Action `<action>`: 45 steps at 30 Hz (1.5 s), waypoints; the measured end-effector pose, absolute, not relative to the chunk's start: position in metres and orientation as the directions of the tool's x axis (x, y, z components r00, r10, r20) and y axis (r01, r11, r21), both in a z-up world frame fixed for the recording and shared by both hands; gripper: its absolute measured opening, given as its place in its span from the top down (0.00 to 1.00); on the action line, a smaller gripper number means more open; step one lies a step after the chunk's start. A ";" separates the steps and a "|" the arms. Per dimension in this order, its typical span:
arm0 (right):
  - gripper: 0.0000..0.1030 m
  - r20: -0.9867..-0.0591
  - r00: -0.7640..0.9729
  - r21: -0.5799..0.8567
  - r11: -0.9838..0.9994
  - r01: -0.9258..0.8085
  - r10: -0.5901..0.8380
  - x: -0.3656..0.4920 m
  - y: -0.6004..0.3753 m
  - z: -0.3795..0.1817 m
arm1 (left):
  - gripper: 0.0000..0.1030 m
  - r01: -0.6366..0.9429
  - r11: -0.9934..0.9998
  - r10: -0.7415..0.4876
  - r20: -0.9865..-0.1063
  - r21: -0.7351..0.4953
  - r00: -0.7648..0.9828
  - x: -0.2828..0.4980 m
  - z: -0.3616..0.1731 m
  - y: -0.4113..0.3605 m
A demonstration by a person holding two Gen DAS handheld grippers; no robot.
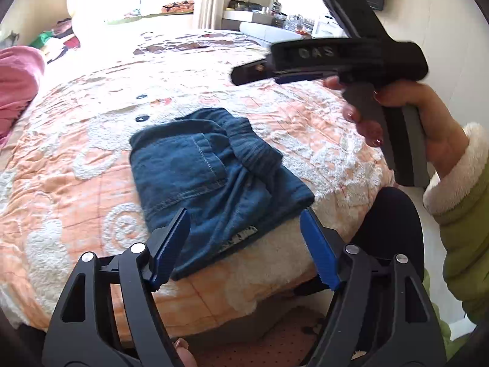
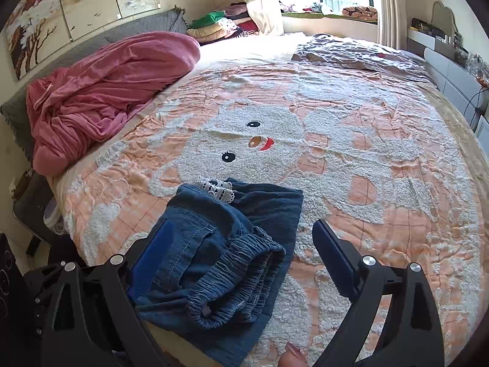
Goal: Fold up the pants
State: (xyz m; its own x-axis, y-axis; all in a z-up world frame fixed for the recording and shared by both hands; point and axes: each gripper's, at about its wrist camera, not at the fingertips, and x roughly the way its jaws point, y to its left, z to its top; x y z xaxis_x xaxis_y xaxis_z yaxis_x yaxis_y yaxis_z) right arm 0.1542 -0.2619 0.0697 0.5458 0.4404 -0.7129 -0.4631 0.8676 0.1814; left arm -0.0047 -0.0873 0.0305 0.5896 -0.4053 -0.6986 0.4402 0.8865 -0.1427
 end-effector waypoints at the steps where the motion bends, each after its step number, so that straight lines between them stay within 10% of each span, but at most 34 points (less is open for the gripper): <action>1: 0.10 -0.708 0.551 0.183 0.868 -0.461 0.442 0.153 -0.263 0.072 | 0.33 0.430 0.891 -0.400 -0.698 -0.145 0.594 -0.004 0.032 -0.083; 13: 0.07 -0.658 0.606 0.206 0.882 -0.425 0.446 0.136 -0.282 0.082 | 0.09 0.316 0.936 -0.330 -0.698 -0.155 0.635 0.017 0.048 -0.046; 45: 0.05 -0.715 0.564 0.283 0.908 -0.308 0.414 0.129 -0.298 0.015 | 0.09 0.166 0.975 -0.218 -0.776 -0.147 0.591 0.075 0.004 -0.041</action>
State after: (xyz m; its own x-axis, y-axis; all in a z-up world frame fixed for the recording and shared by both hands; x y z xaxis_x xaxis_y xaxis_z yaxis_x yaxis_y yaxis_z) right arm 0.1291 -0.2982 0.0152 0.5639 0.4140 -0.7146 -0.3081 0.9082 0.2831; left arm 0.0747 -0.0407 0.0040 0.5913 -0.2177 -0.7765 0.1657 0.9751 -0.1472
